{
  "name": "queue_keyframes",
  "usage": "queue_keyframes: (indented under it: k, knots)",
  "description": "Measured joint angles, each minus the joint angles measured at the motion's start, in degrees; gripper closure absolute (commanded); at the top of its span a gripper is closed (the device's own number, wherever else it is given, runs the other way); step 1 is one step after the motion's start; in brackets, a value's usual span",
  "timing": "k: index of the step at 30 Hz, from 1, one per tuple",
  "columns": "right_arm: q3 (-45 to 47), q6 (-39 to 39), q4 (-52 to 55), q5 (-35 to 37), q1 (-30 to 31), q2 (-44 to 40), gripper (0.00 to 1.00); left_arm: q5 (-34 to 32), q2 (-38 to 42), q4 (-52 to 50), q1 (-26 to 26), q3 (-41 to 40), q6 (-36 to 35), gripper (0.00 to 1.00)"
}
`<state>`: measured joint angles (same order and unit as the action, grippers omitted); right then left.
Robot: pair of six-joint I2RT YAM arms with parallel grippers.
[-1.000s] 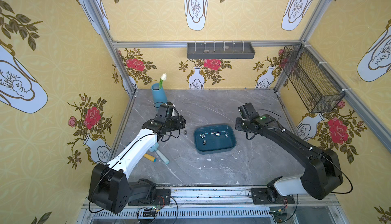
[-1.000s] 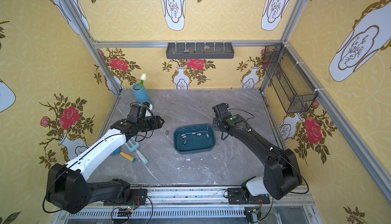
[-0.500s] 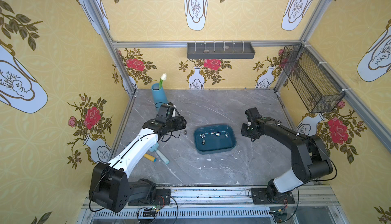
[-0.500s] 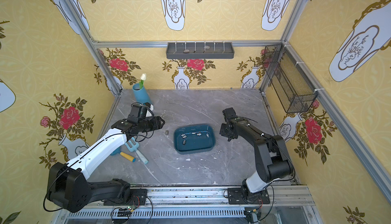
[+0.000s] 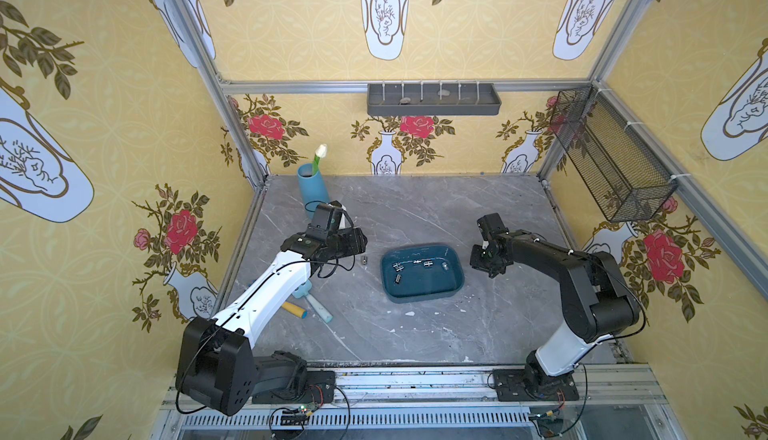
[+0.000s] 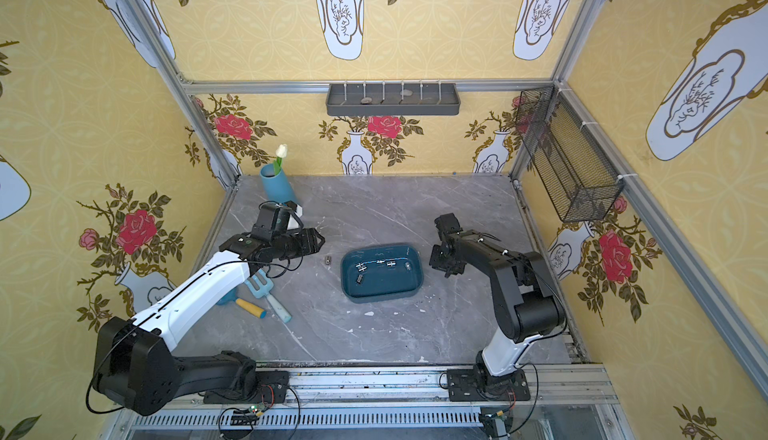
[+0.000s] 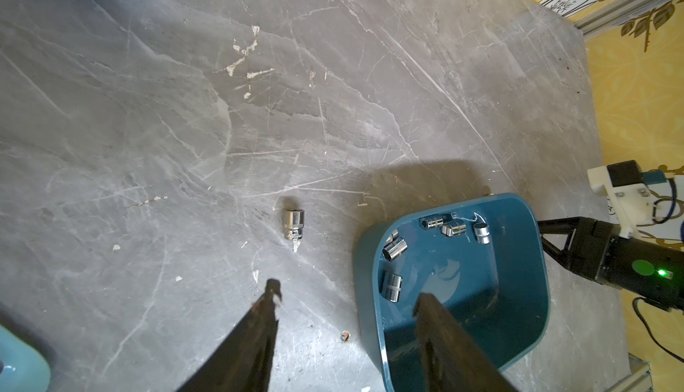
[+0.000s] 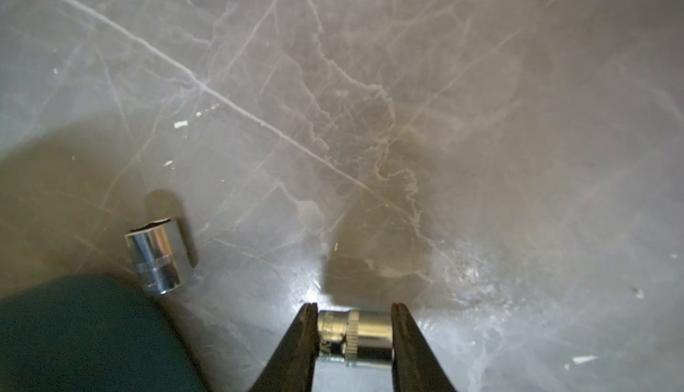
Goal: Take out the socket from the storage box
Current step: Place the socket head at the center of the board, then pick up the socket head from the storage box.
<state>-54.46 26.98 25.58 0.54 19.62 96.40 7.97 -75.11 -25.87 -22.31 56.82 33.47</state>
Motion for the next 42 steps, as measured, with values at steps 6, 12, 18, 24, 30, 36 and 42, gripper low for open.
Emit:
queue_keyframes:
  k: [6, 12, 18, 24, 30, 36, 42]
  knots:
    - [-0.3, 0.0, -0.2, 0.0, 0.0, 1.0, 0.59, 0.0, 0.0, 0.0, 0.0, 0.0, 0.0, 0.36]
    - [-0.4, 0.0, -0.3, -0.1, 0.0, 1.2, 0.49, 0.0, 0.0, 0.0, 0.0, -0.1, 0.0, 0.36]
    - [-0.4, 0.0, 0.1, 0.2, 0.0, -1.0, 0.44, 0.0, 0.0, 0.0, 0.0, -0.1, 0.0, 0.36]
    - [-1.6, 0.0, 2.2, 0.9, 0.0, -5.0, 0.42, 0.0, 0.1, -0.1, 0.0, 0.1, 0.0, 0.36]
    - [-3.8, -0.5, 5.3, 1.4, 0.0, -9.5, 0.40, -0.1, -0.2, -0.4, -1.5, 1.7, -0.2, 0.36]
    - [-4.9, -0.7, 7.8, -0.1, 0.2, -15.2, 0.33, -0.8, -2.9, -2.6, -6.3, 6.1, -0.4, 0.35]
    - [-3.2, 0.0, 9.0, -2.5, 0.8, -21.1, 0.32, -1.5, -7.2, -4.3, -14.4, 10.9, 0.5, 0.35]
